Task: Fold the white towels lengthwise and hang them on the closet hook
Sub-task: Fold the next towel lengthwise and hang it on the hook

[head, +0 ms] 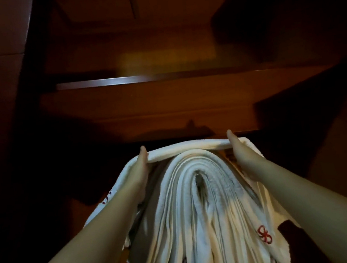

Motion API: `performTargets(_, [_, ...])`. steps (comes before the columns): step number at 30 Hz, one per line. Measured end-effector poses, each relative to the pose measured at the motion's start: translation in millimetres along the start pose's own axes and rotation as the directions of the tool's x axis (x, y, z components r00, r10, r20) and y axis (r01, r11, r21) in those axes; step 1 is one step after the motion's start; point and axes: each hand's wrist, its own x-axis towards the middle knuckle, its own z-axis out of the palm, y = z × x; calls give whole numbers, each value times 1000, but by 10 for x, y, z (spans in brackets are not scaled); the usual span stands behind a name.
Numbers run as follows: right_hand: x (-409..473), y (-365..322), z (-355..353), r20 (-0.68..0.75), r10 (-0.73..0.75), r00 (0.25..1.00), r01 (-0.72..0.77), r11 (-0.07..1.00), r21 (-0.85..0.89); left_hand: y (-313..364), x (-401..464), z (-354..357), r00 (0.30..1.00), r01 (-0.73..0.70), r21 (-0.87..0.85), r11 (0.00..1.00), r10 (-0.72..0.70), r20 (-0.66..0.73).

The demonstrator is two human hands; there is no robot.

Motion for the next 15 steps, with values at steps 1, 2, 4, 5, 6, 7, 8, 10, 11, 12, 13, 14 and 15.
performTargets(1, [2, 16, 33, 5, 13, 1000, -13, 999, 51, -54, 4, -5, 1000, 4, -13, 1000, -4, -6])
performTargets(2, [15, 36, 49, 4, 26, 1000, -26, 994, 105, -104, -5, 6, 1000, 8, -26, 1000, -8, -12])
performTargets(4, [31, 106, 40, 5, 20, 1000, -21, 987, 160, -199, -52, 71, 999, 35, -49, 998, -36, -37])
performTargets(5, [29, 163, 15, -4, 20, 1000, -19, 983, 181, -248, -70, 109, 997, 48, -53, 997, -51, -53])
performTargets(6, [36, 233, -26, -24, 29, 999, -23, 979, 202, -291, -92, 150, 996, 63, -63, 996, -67, -61])
performTargets(7, [37, 305, -61, -38, 32, 999, -23, 975, 220, -324, -126, 192, 994, 82, -75, 994, -87, -62])
performTargets(8, [31, 380, -85, -44, 35, 998, -23, 970, 243, -351, -160, 227, 993, 97, -85, 992, -103, -65])
performTargets(10, [13, 544, -93, -44, 60, 997, -47, 965, 258, -411, -214, 278, 989, 106, -120, 987, -117, -85])
performTargets(11, [-2, 622, -86, -45, 80, 996, -66, 962, 266, -453, -239, 303, 988, 104, -146, 984, -119, -102])
performTargets(12, [-62, 682, -74, -30, 87, 996, -75, 955, 287, -498, -269, 329, 987, 94, -173, 981, -115, -116])
performTargets(13, [-90, 752, -53, -1, 102, 995, -95, 937, 335, -554, -290, 358, 986, 76, -197, 977, -103, -130])
performTargets(14, [-135, 797, -20, 20, 128, 992, -126, 919, 374, -605, -325, 391, 985, 56, -209, 976, -88, -147])
performTargets(15, [-171, 838, 23, 40, 152, 988, -155, 901, 406, -640, -355, 421, 985, 40, -212, 976, -74, -156])
